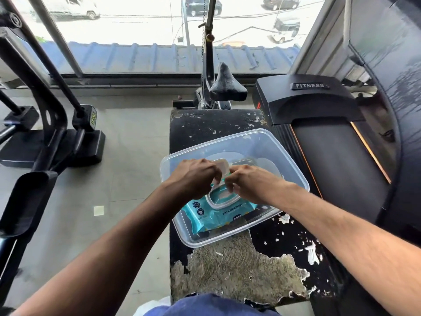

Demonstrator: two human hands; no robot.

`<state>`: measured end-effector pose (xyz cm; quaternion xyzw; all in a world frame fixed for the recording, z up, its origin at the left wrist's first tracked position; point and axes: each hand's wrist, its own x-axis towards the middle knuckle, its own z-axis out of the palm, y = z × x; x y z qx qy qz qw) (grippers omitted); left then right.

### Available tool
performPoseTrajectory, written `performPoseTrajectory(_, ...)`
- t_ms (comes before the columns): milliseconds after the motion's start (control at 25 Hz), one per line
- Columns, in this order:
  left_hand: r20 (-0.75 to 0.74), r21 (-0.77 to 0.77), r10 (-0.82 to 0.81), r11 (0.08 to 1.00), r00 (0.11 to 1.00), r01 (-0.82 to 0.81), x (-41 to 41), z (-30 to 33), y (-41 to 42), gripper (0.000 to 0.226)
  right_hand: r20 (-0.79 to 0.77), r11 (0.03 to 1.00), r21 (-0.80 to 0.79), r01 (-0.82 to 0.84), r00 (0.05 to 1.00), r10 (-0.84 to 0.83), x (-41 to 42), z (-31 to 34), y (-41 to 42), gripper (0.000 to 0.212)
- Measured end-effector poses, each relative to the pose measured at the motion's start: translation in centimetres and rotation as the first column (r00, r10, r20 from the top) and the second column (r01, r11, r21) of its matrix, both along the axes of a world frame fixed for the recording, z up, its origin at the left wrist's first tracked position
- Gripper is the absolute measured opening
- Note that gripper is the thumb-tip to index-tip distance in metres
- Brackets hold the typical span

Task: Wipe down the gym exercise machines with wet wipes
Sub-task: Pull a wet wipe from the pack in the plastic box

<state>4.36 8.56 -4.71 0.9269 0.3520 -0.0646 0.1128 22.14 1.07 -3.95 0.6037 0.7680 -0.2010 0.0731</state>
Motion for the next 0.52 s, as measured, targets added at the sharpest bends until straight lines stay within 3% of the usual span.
performPoseTrajectory(280,0.004,-0.088,-0.016,0.996,1.000,0.016,-0.1,-0.3,0.2,0.019,0.084,0.990,0.094,-0.107,0.991,0.099,-1.7,-0.8,1.1,0.025)
performPoseTrajectory(520,0.044,-0.136,0.032,0.990,0.999,-0.025,-0.2,-0.4,0.5,0.023,0.144,0.974,0.018,-0.226,0.964,0.222,-2.0,-0.6,1.4,0.018)
